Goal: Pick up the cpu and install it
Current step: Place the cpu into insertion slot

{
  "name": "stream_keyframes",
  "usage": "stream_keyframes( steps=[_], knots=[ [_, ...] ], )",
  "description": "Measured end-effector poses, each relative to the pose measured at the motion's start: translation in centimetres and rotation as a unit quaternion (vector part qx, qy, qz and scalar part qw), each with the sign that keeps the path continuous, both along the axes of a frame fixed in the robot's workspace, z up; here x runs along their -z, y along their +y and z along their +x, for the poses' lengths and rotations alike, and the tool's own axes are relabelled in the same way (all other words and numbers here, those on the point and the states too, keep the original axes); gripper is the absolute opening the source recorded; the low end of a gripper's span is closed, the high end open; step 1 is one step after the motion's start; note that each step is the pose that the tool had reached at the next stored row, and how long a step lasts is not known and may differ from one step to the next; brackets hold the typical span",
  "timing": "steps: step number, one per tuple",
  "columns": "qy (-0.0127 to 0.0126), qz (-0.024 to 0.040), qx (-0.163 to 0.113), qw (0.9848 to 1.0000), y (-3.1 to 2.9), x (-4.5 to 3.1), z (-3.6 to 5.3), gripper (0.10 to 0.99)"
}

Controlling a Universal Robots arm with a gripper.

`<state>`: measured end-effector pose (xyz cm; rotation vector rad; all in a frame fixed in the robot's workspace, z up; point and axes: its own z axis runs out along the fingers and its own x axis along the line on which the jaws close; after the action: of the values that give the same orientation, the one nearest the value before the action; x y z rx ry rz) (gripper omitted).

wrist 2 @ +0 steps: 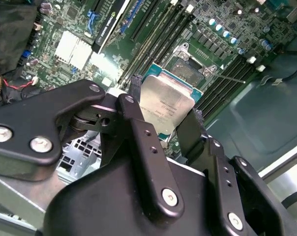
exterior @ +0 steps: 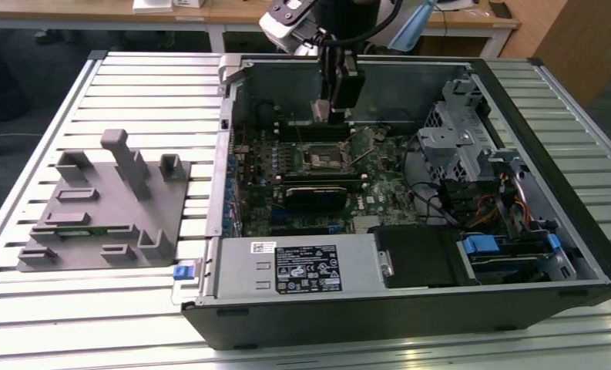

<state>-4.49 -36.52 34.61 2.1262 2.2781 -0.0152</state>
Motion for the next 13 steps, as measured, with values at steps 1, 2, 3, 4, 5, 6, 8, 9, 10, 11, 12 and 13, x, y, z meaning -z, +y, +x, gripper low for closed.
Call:
stream_keyframes(
  steps=[1, 2, 3, 4, 5, 6, 8, 9, 10, 11, 12, 13],
  knots=[
    [0.0, 0.0, 0.0, 1.0, 0.01, 0.1, 0.0, 0.541],
    [0.0, -0.0001, 0.0, 1.0, 0.02, 0.19, 0.01, 0.541],
    [0.0, 0.0, 0.0, 1.0, 0.03, 0.28, 0.01, 0.541],
    [0.0, -0.0001, 0.0, 1.0, 0.04, 0.35, 0.01, 0.541],
    [0.0, -0.0001, 0.0, 1.0, 0.05, 0.42, 0.01, 0.541],
    [0.0, -0.0001, 0.0, 1.0, 0.06, 0.47, 0.01, 0.541],
    [0.0, -0.0006, 0.0, 1.0, 0.08, 0.54, 0.01, 0.541],
    [0.0, -0.0006, 0.0, 1.0, 0.08, 0.56, 0.01, 0.541],
    [0.0, -0.0006, 0.0, 1.0, 0.07, 0.57, 0.01, 0.541],
    [0.0, -0.0007, 0.0, 1.0, 0.07, 0.58, 0.01, 0.541],
    [0.0, -0.0006, 0.0, 1.0, 0.08, 0.59, 0.01, 0.541],
    [0.0, -0.0006, 0.0, 1.0, 0.08, 0.61, 0.01, 0.541]
  ],
)
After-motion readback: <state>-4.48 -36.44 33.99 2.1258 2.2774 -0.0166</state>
